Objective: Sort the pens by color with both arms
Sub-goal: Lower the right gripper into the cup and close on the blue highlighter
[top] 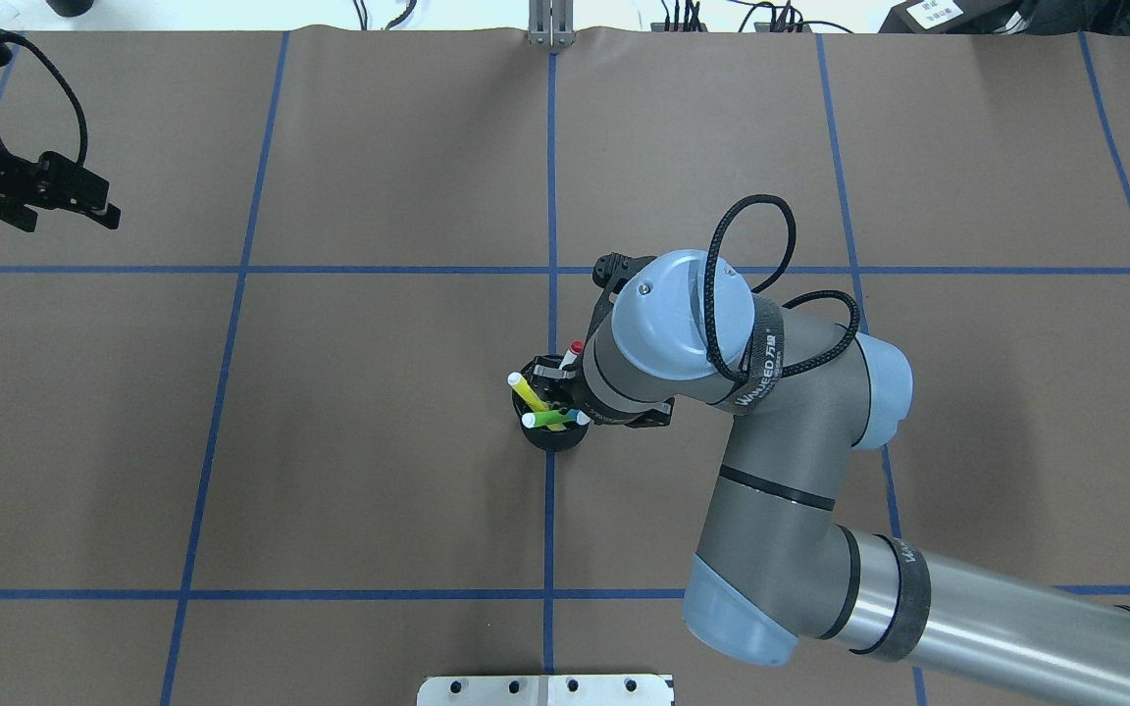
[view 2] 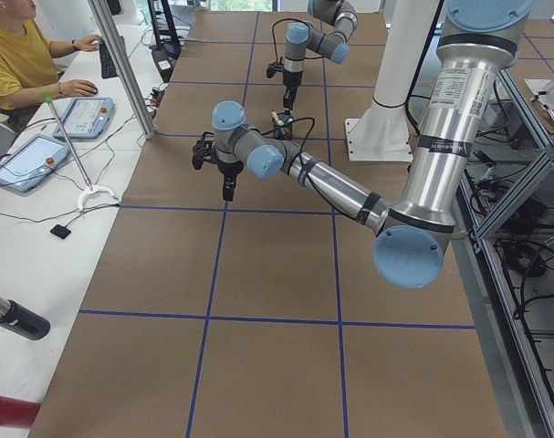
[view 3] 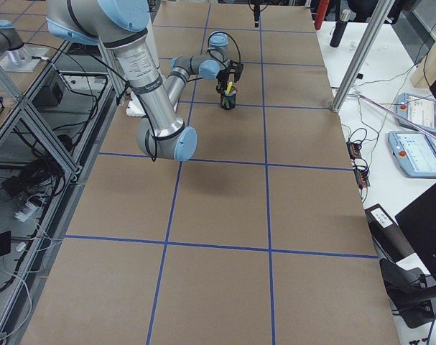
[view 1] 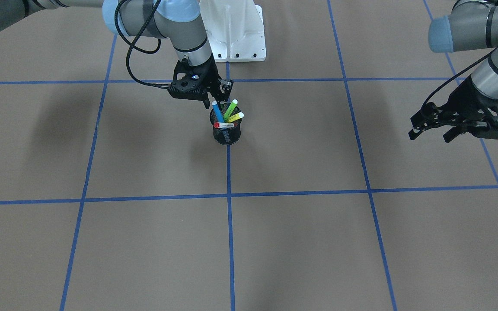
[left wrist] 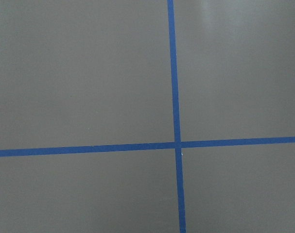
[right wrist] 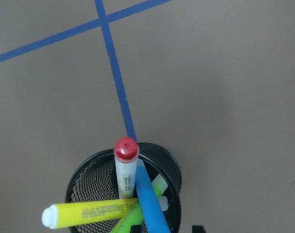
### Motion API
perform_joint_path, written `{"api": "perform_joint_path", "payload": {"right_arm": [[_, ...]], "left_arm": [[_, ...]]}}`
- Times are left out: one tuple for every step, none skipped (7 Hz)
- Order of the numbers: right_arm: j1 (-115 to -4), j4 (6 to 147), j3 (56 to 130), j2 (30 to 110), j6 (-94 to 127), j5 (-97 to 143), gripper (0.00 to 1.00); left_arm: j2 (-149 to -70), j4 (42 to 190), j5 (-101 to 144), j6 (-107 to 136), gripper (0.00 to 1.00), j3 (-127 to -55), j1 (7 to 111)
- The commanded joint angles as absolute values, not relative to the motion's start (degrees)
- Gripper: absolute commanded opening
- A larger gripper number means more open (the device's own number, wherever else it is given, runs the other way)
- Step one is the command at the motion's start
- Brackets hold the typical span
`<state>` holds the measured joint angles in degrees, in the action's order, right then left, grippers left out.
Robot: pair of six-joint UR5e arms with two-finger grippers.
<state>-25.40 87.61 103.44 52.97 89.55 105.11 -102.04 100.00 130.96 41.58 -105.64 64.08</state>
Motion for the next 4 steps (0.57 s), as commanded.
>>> {"api": "perform_joint_path", "payload": {"right_arm": [[-25.40,87.54,103.36,53.08,89.56,105.03,0.43],[-25.40,87.54,103.27,53.26,89.56,105.03,0.43],[-25.40,87.54,103.18,53.35,89.47,105.03,0.42],[-25.40,87.54,103.18,53.18,89.47,105.03,0.39]], "left_arm": [[-102.04,100.02,130.96,41.57,1.00,-105.64,64.16],[-102.04,100.02,130.96,41.57,1.00,-105.64,64.16],[-102.04,100.02,130.96,41.57,1.00,-105.64,64.16],[-101.95,100.02,130.96,41.57,1.00,-105.64,64.07]]}}
